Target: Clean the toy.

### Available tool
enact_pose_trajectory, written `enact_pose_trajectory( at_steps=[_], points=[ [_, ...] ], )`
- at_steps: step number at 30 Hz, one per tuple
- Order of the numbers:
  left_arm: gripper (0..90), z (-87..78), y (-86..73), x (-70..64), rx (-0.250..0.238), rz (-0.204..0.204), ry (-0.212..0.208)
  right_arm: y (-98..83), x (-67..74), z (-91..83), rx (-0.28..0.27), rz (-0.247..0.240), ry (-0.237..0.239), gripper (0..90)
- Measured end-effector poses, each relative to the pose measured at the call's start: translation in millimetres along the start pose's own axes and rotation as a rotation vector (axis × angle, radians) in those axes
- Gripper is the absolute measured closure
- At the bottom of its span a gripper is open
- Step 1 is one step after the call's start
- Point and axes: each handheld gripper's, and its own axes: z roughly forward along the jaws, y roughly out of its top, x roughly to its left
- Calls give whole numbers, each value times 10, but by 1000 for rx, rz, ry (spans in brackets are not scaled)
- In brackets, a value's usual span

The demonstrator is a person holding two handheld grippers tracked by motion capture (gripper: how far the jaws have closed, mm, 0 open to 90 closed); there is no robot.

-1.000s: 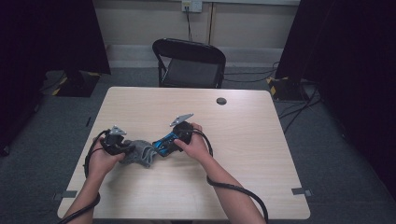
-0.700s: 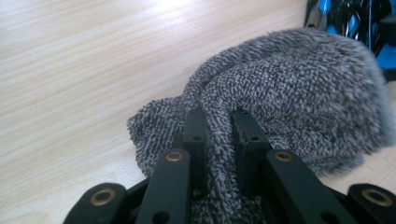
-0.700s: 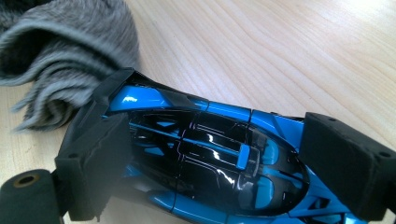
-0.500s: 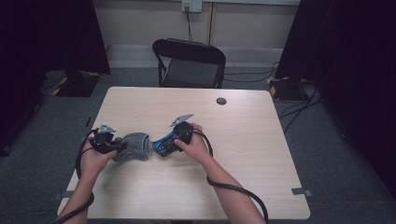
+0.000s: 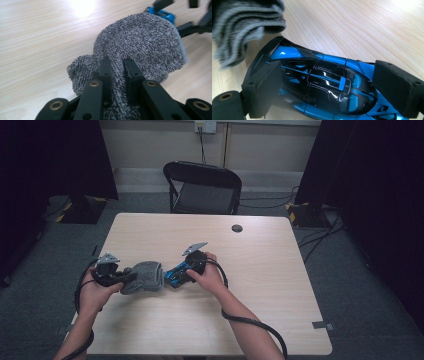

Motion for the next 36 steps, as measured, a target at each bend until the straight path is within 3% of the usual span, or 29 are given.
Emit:
enact_pose_trajectory(
  at_steps=[9,19,29,36],
  points=[
    [787,-114,31,-224,-33,40,-82,5,-6,2,3,-2,2,89],
    [786,57,-68,-532,5,92,-201,4,-3,2,2,3,2,89],
    [786,156,-124,-778,40,158,-256,5,-7,2,3,-1,2,89],
    [786,216,-134,-898,58,181,-293,8,-7,4,4,-1,3,89]
  ],
)
